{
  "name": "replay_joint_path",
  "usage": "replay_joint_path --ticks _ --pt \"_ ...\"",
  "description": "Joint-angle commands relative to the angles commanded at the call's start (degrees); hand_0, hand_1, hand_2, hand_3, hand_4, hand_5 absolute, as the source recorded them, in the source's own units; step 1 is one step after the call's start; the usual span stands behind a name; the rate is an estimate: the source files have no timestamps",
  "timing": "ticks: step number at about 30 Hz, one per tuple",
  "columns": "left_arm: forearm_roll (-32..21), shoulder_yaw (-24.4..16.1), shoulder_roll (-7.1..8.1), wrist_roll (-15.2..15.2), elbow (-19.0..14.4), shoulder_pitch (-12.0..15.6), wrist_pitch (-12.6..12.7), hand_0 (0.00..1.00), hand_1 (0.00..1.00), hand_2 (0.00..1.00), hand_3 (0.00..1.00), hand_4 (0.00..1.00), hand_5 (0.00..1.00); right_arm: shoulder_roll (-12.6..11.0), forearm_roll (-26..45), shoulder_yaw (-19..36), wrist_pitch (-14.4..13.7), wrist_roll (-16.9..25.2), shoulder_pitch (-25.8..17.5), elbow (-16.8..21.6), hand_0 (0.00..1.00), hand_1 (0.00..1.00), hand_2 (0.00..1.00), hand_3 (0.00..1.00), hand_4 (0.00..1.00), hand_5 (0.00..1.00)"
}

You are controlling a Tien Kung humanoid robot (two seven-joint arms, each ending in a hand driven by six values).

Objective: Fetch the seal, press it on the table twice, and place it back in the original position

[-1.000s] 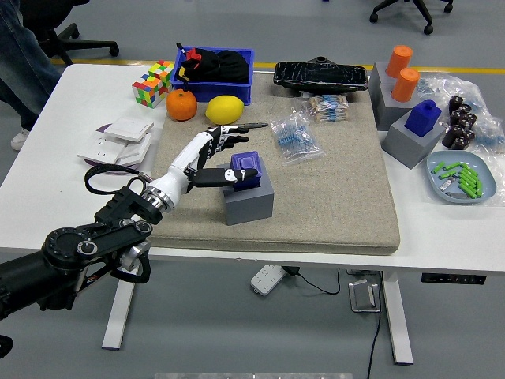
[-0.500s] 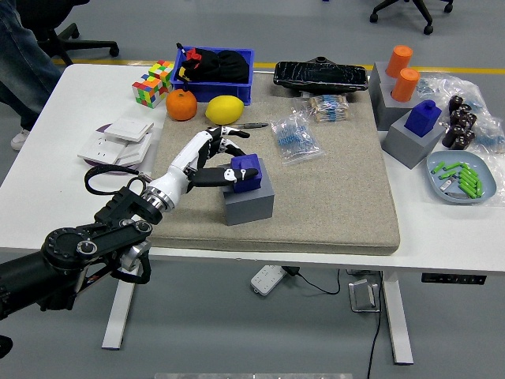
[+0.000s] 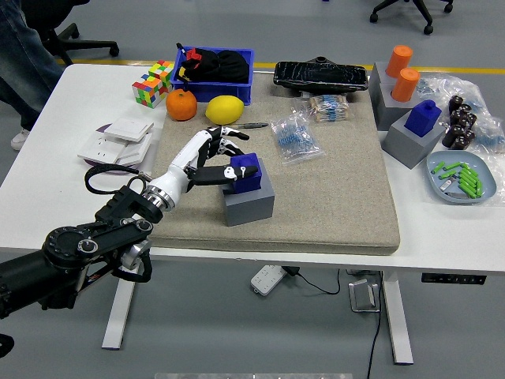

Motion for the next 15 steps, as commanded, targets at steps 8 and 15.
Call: replay_joint_path --ticks 8,15 --pt "-0.2 -0.1 -0.12 0.1 0.1 0.1 -0.5 0.854 0.845 0.773 0.787 0.943 0.196 0.0 0.0 -0.1 0.0 0.0 -0.1 0.0 0.718 0.673 0.639 0.608 0.71 0.504" --pt "-0.3 -0.2 -0.14 0.0 0.2 0.2 -0.7 0.881 0.888 0.806 0.798 0.951 0.233 0.0 -0.1 0.1 0.0 0.0 -0.2 0.0 0.717 0.673 0.638 0.608 0.71 0.504"
